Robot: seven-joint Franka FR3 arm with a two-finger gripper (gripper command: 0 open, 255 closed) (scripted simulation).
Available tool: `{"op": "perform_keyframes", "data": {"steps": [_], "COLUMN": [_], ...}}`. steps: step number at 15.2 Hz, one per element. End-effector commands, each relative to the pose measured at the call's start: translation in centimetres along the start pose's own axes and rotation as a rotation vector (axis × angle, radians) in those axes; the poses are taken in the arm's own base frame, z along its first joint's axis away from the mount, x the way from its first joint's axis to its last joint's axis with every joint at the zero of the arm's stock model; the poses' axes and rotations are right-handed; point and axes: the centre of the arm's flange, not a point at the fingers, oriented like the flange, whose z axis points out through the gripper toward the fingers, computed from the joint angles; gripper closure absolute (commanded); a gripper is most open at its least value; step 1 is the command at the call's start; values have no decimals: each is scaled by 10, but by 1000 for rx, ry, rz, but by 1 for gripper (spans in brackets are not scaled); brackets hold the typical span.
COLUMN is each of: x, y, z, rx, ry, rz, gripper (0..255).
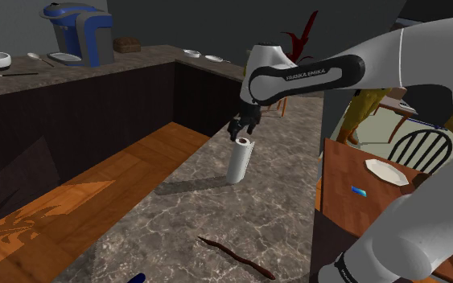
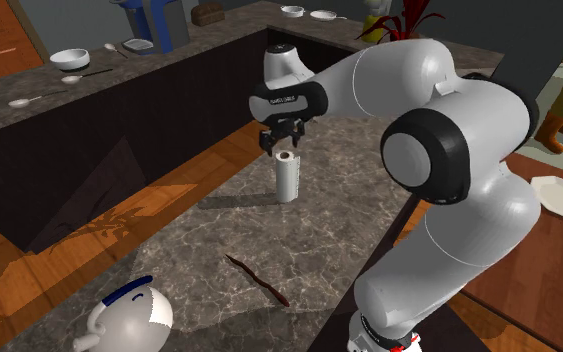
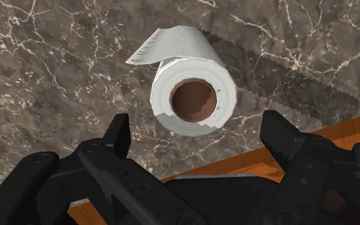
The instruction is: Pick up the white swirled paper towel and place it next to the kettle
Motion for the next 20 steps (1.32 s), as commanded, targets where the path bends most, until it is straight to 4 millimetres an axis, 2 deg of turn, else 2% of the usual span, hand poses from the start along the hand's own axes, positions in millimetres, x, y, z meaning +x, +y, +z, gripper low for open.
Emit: {"op": "perform_keyframes", "data": {"steps": [1, 7, 14, 15, 20], "x": [2, 2, 2, 2, 2], "y": [0, 0, 0, 0, 0], "z": [13, 42, 42, 42, 43], "rx": [-1, -1, -1, -1, -1], "ry": [-2, -2, -2, -2, -2], "rz": [3, 3, 3, 3, 3], "gripper": [0, 0, 0, 255, 255]}}
